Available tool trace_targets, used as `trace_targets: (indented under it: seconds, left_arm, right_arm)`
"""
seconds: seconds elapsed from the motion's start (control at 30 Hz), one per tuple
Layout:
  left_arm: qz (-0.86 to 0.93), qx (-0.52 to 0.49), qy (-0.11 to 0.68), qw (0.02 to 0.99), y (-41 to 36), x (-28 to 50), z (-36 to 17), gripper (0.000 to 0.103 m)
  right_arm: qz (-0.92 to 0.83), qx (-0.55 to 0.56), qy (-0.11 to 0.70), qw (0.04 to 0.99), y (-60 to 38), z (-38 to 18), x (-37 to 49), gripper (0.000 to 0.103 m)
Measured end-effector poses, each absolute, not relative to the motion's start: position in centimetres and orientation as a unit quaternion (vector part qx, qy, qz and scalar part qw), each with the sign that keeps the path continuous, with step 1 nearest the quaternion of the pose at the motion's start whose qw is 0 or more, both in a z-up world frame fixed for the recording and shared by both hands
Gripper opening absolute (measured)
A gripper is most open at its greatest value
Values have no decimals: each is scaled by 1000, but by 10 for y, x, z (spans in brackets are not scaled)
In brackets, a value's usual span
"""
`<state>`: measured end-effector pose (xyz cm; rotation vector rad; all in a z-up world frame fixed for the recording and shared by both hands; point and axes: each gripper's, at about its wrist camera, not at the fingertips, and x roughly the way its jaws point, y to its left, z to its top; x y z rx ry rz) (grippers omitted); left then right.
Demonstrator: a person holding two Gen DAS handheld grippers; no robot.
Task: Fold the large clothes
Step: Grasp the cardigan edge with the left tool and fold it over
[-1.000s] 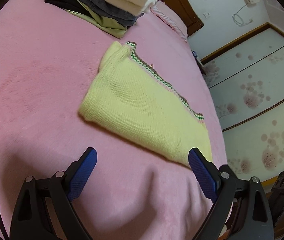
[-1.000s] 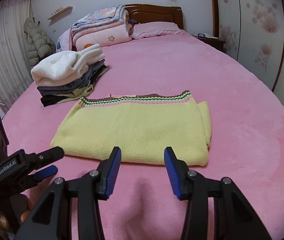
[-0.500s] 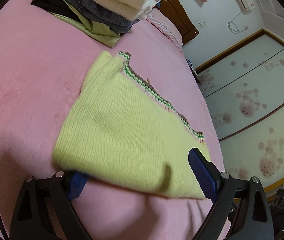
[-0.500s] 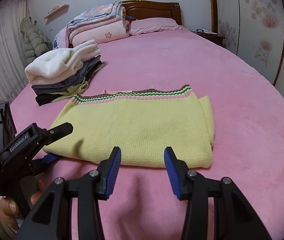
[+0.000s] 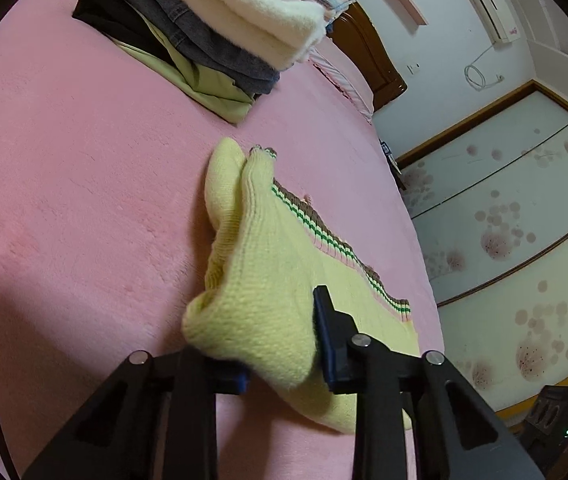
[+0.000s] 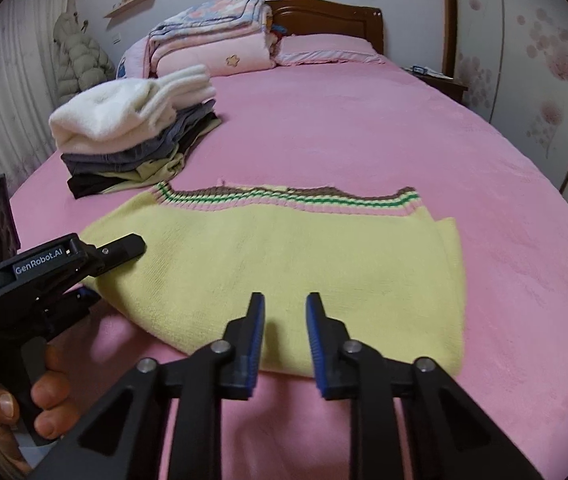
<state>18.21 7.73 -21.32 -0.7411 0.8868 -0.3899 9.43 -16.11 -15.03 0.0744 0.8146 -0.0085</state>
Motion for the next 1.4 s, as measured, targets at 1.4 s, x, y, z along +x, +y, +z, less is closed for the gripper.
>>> trace_targets:
  seconds: [1.4]
  left_arm:
    - [-301,249,344,854,-202,103,-165,13]
  right_arm:
    - [-28,237,458,856,-313,-184,24,2]
